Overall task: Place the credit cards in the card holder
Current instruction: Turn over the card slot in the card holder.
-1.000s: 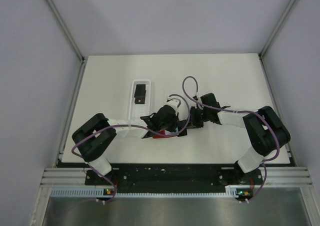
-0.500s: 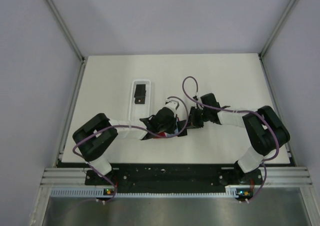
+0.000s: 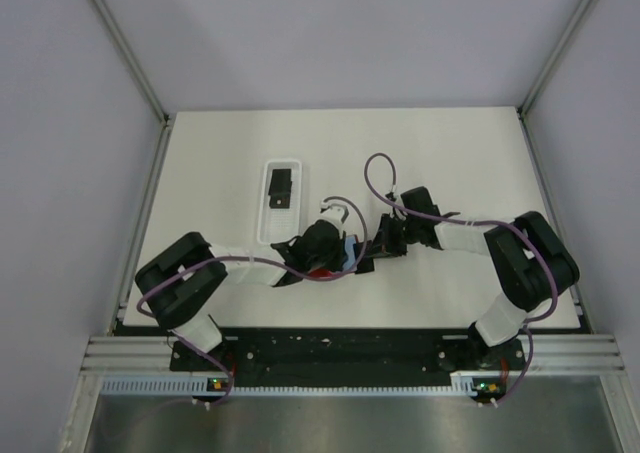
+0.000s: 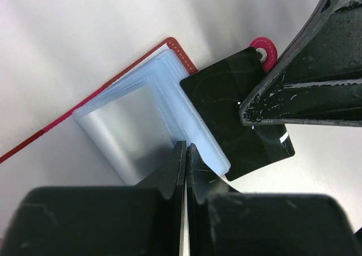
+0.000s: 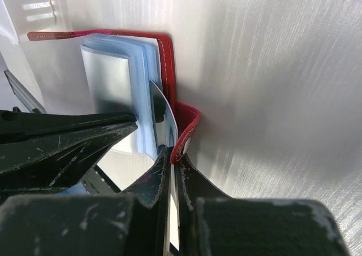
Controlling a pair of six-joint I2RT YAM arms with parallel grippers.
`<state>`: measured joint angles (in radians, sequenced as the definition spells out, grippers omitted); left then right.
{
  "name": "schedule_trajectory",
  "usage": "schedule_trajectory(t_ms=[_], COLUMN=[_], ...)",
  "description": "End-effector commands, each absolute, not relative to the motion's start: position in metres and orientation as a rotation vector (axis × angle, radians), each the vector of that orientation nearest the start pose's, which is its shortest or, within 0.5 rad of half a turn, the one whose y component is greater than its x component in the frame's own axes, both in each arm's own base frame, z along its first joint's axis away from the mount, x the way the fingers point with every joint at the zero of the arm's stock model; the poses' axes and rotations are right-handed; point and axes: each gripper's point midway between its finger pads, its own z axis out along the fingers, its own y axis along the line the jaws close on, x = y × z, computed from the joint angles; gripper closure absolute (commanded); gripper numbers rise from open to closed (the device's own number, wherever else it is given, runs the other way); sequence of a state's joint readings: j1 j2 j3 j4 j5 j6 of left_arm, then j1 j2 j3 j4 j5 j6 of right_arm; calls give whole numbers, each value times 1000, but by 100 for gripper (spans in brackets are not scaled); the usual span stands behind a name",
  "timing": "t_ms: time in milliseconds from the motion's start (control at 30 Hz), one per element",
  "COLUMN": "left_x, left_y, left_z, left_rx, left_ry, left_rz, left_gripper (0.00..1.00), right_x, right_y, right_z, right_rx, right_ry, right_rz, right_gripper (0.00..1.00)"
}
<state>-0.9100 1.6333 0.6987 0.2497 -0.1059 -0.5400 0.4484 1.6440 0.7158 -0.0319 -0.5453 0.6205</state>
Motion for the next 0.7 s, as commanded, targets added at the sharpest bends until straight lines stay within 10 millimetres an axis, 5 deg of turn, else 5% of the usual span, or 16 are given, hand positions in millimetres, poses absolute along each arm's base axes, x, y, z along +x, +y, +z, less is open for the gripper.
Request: schedule_trajectory(t_ms=[0,667], left_x=[231,222], left_y=[-288,-258], left_z=[7,4], left_rx=[357,311], left_ry=[2398,2410], left_rz=[-529,-450], left_gripper=[100,100], right_x=[245,249], right_y=[225,223], right_z=[-1,7], right_rx=[5,4], right_ry=[2764,2740], right_rz=[918,891], right_gripper=[100,100])
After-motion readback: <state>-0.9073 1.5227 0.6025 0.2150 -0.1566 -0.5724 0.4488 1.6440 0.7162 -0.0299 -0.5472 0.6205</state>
